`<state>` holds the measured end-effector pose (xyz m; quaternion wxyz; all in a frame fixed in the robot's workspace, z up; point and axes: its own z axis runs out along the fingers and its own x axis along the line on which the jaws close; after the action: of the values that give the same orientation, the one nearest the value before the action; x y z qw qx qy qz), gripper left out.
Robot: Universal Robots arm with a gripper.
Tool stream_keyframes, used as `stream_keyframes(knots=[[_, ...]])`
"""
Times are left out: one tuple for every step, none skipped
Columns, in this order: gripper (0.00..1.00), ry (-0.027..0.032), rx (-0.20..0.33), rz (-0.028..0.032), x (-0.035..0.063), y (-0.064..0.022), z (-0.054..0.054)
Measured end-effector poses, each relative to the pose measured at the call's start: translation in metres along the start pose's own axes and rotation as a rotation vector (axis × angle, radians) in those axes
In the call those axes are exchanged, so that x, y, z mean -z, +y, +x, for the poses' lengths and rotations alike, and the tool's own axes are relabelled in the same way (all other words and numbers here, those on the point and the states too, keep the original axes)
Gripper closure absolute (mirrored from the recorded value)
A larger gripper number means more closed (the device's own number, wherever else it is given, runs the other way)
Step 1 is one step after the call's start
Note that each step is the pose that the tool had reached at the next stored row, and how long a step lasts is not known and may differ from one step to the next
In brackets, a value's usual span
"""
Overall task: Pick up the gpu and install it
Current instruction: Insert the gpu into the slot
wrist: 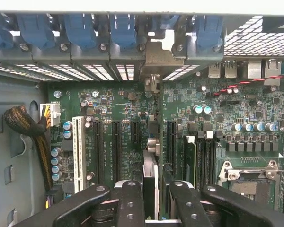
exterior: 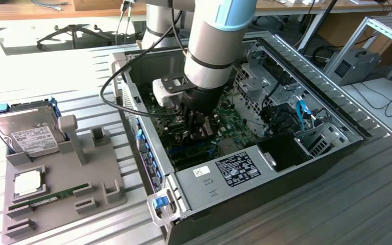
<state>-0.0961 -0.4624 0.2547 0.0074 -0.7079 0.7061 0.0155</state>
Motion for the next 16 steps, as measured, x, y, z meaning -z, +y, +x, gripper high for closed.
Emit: stream_keyframes(knots=[[0.74, 0.0000, 0.000, 0.0000, 0.0000, 0.0000, 0.0000], [0.74, 0.0000, 0.000, 0.0000, 0.0000, 0.0000, 0.0000], [0.74, 0.0000, 0.000, 0.0000, 0.0000, 0.0000, 0.0000], [0.74, 0.0000, 0.000, 0.0000, 0.0000, 0.0000, 0.0000], [0.74, 0.0001, 0.002, 0.0000, 0.0000, 0.0000, -0.0007], [0.74, 0.0001, 0.005, -0.0002, -0.0001, 0.0000, -0.0016], [0.74, 0.0001, 0.005, -0.0002, -0.0001, 0.0000, -0.0016], [0.74, 0.0001, 0.005, -0.0002, -0.0046, 0.0000, -0.0015], [0.74, 0.0001, 0.005, -0.0002, -0.0046, 0.0000, -0.0015], [0.73, -0.0004, 0.005, 0.0001, -0.0048, -0.0001, -0.0015], [0.73, -0.0004, 0.005, 0.0001, -0.0049, -0.0001, -0.0015], [0.66, -0.0003, 0.005, 0.0001, -0.0049, -0.0001, -0.0015], [0.66, -0.0003, 0.005, 0.0001, -0.0048, 0.0000, -0.0015], [0.66, 0.0000, 0.005, -0.0001, -0.0047, 0.0000, -0.0015], [0.66, 0.0001, 0.005, -0.0001, -0.0046, 0.0000, -0.0015], [0.66, 0.0001, 0.005, -0.0001, -0.0046, 0.0000, -0.0015]])
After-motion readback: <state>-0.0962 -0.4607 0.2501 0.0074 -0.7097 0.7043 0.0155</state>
